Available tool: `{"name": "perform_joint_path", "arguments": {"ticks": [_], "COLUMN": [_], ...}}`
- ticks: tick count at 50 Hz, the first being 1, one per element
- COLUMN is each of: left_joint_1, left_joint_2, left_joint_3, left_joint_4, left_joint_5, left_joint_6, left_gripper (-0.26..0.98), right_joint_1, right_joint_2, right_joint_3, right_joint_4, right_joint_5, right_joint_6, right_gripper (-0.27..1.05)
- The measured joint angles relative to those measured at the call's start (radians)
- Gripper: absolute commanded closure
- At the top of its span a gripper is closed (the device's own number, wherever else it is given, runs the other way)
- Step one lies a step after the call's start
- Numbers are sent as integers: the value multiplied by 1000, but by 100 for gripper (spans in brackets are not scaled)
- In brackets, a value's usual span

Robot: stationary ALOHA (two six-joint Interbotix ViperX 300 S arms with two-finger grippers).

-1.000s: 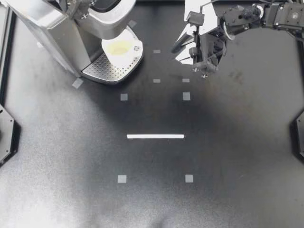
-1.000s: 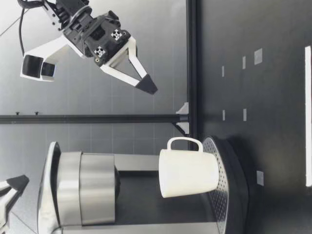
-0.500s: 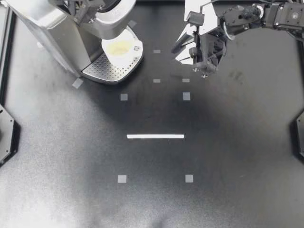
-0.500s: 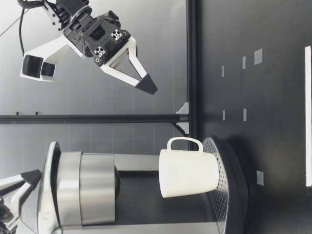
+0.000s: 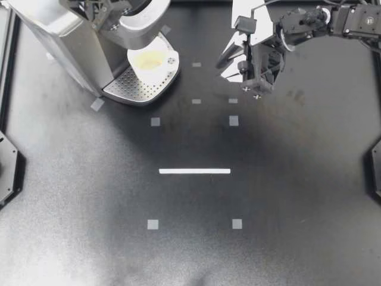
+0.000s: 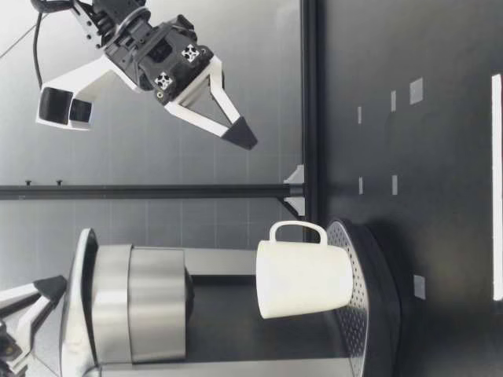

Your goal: Place the coffee capsule inside the capsule container, then place the cup onto the center of the cup tray.

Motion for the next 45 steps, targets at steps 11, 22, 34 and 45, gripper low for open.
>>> {"name": "perform_joint_path", "arguments": {"ticks": [11,22,34,45], "left_joint_1": [0,2,-43,-146], "left_joint_2": [3,-32,-169,-299], "left_joint_3": [-2,32,150,327], "left_joint_4": [0,-6,-6,-5], "left_joint_5": [-8,-166,-446,-719], "left_joint_6": [0,6,2,-38], "left_gripper": [63,63,63,63], "right_joint_1": [0,2,6,92], "right_joint_2": [0,-25,-117,-210], "right_joint_3": [0,5,37,91], "right_joint_4": [0,6,83,175], "right_joint_5": [0,0,0,-54], "right_joint_6": [2,0,0,-6], "right_gripper": [37,37,37,37]}}
